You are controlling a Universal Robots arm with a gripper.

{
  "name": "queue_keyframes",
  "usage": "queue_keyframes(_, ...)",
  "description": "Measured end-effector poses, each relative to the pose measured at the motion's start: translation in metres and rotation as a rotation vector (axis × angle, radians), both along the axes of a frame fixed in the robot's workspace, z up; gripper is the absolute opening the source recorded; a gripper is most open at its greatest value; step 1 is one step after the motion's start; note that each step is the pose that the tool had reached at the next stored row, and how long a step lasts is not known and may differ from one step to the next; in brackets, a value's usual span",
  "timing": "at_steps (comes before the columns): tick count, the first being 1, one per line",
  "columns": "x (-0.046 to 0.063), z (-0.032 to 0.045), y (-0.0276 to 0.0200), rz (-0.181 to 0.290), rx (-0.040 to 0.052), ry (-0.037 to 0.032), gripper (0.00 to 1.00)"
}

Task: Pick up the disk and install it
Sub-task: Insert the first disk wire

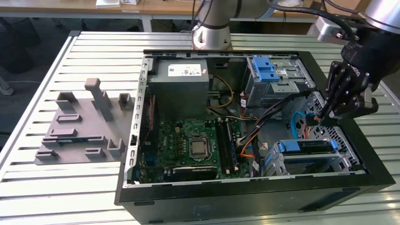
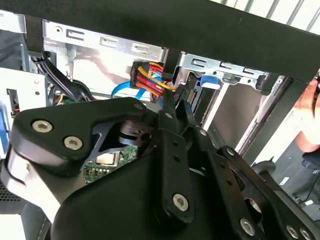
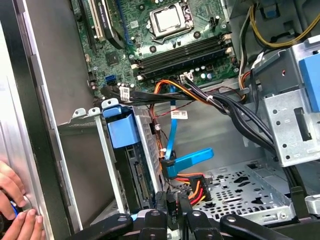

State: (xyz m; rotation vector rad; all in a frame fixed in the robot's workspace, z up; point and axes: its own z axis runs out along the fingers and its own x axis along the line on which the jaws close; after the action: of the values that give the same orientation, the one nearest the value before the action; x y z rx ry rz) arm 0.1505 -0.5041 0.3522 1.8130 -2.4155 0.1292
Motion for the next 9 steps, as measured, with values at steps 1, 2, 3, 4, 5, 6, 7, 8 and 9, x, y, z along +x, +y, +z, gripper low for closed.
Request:
queue_keyframes(1, 0.0000, -0.0001, 0.0000, 0.000, -0.0005, 0.0000, 0.22)
queue_keyframes(2, 0.0000, -0.0001, 0.0000, 0.000, -0.0007, 0.0000, 0.16)
queue_keyframes(3, 0.0000, -0.0002, 0.0000, 0.000, -0.0007, 0.0000, 0.16)
queue_keyframes(4, -0.0001, -0.0003, 0.0000, 0.001, -0.0004, 0.0001, 0.16)
queue_keyframes(5, -0.0007, -0.0005, 0.0000, 0.006, -0.0002, -0.0003, 0.16)
queue_keyframes(6, -0.0013, -0.0005, -0.0003, 0.011, -0.0001, -0.0011, 0.16)
queue_keyframes(7, -0.0019, -0.0004, -0.0005, 0.018, -0.0002, -0.0022, 0.16)
queue_keyframes(8, -0.0023, -0.0003, -0.0007, 0.024, -0.0003, -0.0031, 0.16)
queue_keyframes(9, -0.0027, -0.0003, -0.0010, 0.031, -0.0005, -0.0039, 0.16)
